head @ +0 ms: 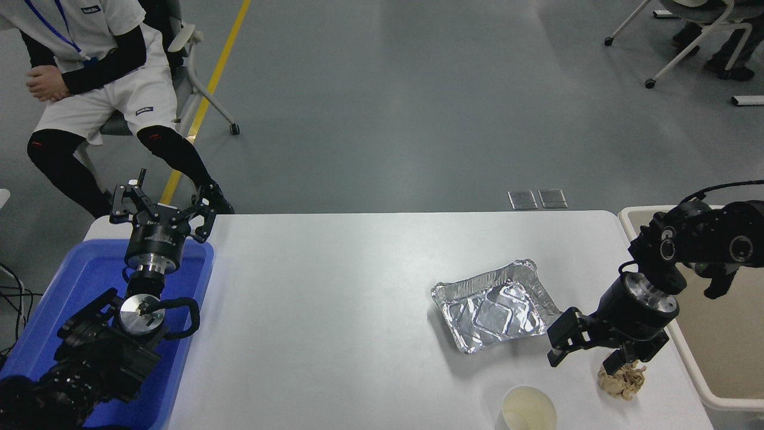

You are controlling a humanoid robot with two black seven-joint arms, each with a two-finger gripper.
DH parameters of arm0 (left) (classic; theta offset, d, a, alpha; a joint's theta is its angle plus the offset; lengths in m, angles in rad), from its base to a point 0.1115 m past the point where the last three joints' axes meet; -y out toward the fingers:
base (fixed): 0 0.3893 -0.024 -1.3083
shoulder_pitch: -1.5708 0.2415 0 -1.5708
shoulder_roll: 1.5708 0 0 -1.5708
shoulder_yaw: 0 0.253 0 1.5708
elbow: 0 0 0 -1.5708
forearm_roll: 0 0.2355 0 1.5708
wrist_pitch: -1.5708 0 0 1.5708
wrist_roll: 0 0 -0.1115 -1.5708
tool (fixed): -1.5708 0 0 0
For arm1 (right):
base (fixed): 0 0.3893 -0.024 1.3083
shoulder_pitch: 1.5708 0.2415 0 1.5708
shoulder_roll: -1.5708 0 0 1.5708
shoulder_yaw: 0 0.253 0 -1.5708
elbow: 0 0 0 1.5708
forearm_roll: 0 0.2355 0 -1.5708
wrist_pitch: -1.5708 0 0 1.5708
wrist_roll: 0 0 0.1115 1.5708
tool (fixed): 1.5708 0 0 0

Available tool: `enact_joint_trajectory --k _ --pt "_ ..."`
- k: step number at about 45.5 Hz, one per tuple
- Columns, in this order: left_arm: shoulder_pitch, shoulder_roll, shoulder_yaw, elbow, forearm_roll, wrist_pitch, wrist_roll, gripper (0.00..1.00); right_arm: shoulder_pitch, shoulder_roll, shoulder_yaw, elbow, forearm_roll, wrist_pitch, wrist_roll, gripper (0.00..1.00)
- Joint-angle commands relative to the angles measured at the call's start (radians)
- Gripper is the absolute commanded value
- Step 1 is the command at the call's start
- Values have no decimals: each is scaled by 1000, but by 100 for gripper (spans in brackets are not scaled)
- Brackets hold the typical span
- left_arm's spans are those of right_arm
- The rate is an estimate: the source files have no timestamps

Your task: Pick up paper cup place in dustbin

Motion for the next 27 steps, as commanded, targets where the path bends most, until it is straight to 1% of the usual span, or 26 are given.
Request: enact_joint_trajectory --k 1,9,13,27 --pt "0 -1 0 0 0 0 0 99 -20 23 62 31 -4 0 -100 100" --pt "0 0 0 0 0 0 0 99 -13 17 62 121 -4 0 -137 100" --pt "0 0 0 0 0 0 0 99 -20 20 63 149 -4 0 -143 100" --pt "0 0 0 0 0 0 0 99 -43 17 73 143 -1 0 -143 100"
